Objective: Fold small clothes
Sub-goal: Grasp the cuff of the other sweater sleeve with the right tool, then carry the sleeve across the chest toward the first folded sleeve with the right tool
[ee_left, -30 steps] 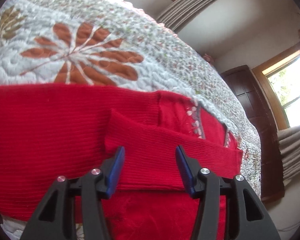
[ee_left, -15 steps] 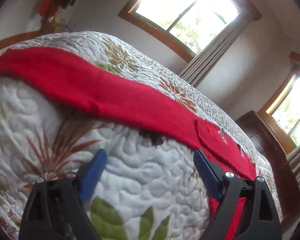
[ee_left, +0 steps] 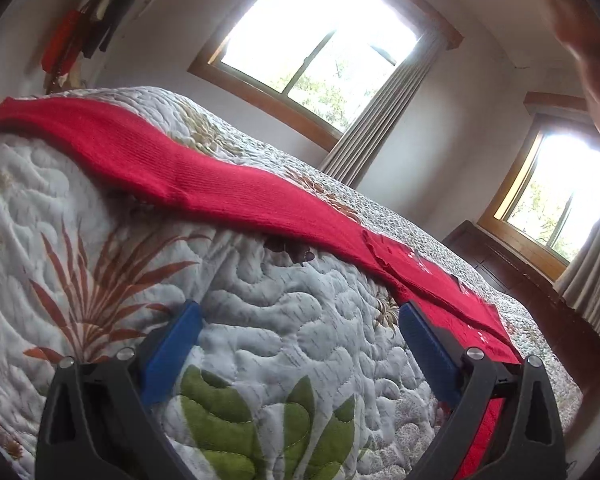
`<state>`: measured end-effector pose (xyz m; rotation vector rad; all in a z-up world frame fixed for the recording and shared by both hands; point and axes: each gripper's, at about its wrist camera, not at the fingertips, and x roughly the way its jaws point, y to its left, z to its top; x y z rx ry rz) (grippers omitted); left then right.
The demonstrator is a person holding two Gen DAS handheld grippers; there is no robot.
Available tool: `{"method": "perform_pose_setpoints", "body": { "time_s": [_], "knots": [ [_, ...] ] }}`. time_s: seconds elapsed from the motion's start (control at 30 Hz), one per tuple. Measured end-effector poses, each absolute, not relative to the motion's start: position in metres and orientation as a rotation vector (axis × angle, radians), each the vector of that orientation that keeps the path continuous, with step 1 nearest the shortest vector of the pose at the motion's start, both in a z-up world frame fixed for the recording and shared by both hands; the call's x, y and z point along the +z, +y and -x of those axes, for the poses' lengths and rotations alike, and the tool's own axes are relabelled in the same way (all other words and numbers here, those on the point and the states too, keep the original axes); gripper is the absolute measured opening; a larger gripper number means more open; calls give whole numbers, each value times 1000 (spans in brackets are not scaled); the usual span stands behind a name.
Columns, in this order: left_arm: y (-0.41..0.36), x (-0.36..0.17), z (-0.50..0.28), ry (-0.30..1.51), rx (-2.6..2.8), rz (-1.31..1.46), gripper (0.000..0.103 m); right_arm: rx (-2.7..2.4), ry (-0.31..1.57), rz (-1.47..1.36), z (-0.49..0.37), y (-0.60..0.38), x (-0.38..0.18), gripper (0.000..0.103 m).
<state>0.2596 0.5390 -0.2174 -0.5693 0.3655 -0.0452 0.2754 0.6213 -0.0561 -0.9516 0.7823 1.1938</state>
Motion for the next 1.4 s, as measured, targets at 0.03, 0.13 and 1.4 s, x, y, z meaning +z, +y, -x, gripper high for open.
{"method": "perform_pose_setpoints", "body": {
  "time_s": [0.03,0.13,1.4],
  "knots": [
    [539,-218,-259,361,-47,571,99,1181,755,1034,-270,647,-70,89],
    [538,-222,-256,349,-55,578,99,1159,725,1240,-257,693,-119,70],
    [527,-160,-306,522,-56,696,99,603,1042,-322,-533,87,-116,7]
  ]
}}
